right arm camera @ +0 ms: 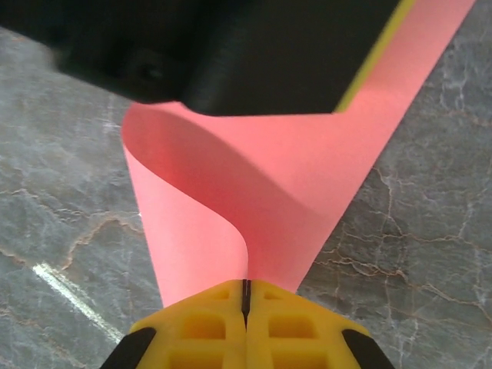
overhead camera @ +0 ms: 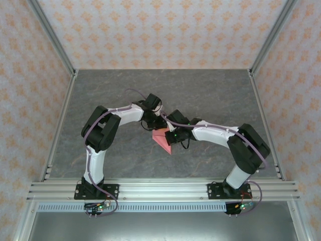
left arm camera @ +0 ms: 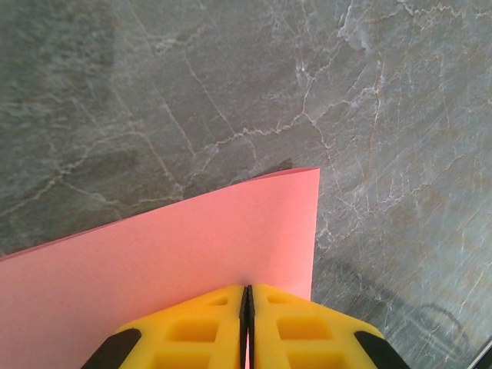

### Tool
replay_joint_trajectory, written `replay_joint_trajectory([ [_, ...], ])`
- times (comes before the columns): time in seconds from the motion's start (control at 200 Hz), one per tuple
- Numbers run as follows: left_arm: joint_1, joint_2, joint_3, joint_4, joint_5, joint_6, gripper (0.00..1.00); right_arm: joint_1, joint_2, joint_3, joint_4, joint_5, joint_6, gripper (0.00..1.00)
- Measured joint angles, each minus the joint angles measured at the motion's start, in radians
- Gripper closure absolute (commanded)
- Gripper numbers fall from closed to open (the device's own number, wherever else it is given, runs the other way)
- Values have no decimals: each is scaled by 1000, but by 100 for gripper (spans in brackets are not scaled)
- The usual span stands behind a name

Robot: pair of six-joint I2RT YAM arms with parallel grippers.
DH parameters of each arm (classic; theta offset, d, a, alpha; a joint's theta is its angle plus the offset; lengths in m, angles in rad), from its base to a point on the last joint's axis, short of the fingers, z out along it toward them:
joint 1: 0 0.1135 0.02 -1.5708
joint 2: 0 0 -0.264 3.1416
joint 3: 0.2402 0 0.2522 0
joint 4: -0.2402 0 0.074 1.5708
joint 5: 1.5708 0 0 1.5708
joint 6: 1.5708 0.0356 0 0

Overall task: Fold a paper plane with a square sheet of paper (fold left side to right side)
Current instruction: Third fold the triangle at the center of the table.

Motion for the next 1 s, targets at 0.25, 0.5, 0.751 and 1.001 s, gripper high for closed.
replay_joint_trajectory([
  [0.25,-5,2,6,-5,-6,0,89,-26,46,0,-5,-40,34,100],
  [0.5,-11,2,8,-5,-14,0,89,-36,50,0,6,-56,51,100],
  [0.751,-12,2,8,-5,-15,1,89,-39,67,0,15,-61,56,100],
  [1.001,-12,3,8,-5,-17,3,89,-42,79,8,7,-64,55,100],
])
